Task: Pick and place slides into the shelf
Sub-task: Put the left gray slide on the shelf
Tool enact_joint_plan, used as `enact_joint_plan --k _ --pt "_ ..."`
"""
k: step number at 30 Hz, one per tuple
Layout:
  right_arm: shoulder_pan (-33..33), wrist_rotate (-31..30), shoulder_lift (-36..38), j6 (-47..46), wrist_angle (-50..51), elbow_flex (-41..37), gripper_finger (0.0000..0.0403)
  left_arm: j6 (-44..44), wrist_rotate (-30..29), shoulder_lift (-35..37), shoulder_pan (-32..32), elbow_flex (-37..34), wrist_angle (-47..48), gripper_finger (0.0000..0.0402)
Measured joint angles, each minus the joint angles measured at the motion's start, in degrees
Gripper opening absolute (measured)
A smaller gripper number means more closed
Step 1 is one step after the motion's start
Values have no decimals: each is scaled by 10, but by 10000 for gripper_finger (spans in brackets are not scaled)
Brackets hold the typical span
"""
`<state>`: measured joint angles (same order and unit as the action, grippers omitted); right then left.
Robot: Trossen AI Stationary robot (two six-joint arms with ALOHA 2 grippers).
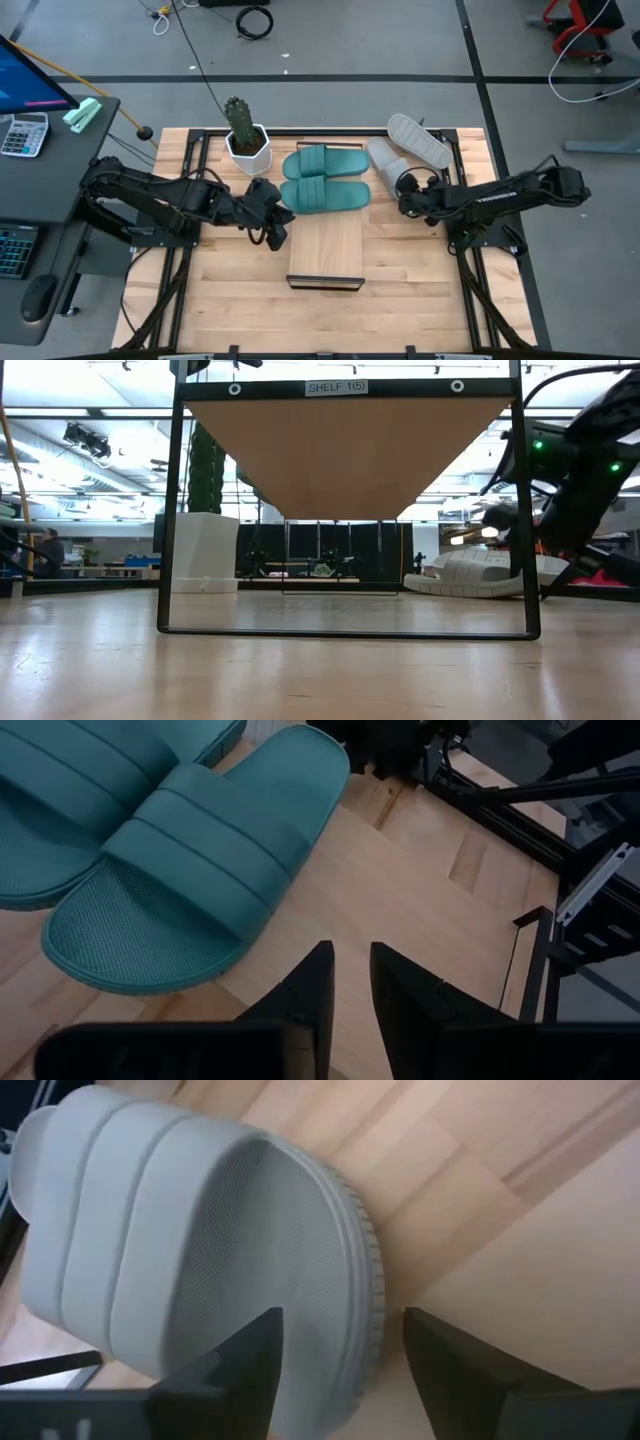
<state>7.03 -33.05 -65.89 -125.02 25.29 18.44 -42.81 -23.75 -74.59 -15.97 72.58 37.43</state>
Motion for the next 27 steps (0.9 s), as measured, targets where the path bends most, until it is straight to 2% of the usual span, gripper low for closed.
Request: enact_joint_plan --k 5,8,11,16,17,27 --pt "2 -19 -37 0 -31 1 207 0 10 0 0 0 0 77" --pt "2 -34 -49 0 -42 1 187 1 11 0 0 0 0 73" --pt "3 -42 -50 0 -41 0 146 1 11 0 0 0 0 70" --pt "3 -77 -49 -3 -50 0 46 1 11 0 0 0 1 71" --pt "3 -80 -49 -2 -58 0 37 1 11 0 0 0 1 72" --pt "3 -129 -27 -3 -108 5 38 1 26 0 0 0 1 68"
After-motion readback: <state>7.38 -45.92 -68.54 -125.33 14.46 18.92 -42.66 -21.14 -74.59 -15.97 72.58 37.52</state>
